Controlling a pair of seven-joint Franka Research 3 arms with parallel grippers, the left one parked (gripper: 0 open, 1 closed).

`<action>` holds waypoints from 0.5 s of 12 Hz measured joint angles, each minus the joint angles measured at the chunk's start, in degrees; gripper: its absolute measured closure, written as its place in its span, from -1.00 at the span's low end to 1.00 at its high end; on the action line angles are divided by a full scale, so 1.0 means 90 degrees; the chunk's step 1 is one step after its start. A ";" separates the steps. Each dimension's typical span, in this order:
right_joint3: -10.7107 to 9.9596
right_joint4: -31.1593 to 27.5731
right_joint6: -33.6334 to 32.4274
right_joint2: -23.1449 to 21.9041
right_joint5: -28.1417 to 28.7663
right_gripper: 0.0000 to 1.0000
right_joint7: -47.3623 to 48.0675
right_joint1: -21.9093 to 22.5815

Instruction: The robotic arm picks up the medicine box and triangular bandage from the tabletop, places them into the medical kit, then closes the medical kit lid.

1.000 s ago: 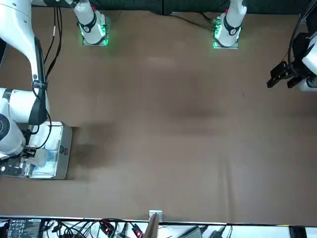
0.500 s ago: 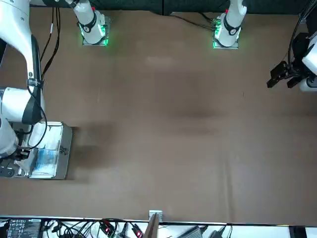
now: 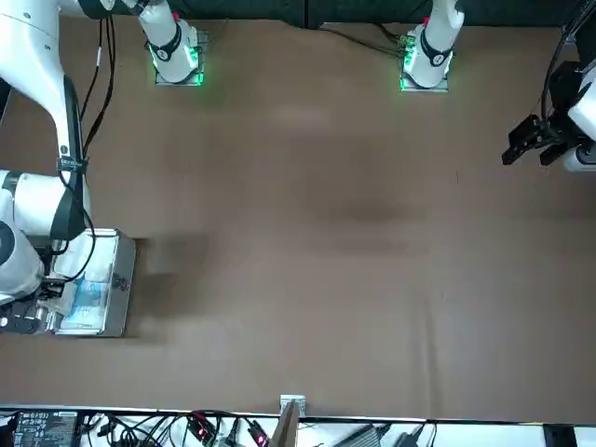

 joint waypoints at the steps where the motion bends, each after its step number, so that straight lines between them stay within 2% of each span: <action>1: 0.0000 0.0000 0.0000 0.0028 0.0000 0.97 0.0000 0.0000; 6: 0.0005 0.0009 0.0004 0.0045 0.0000 0.96 0.0002 0.0034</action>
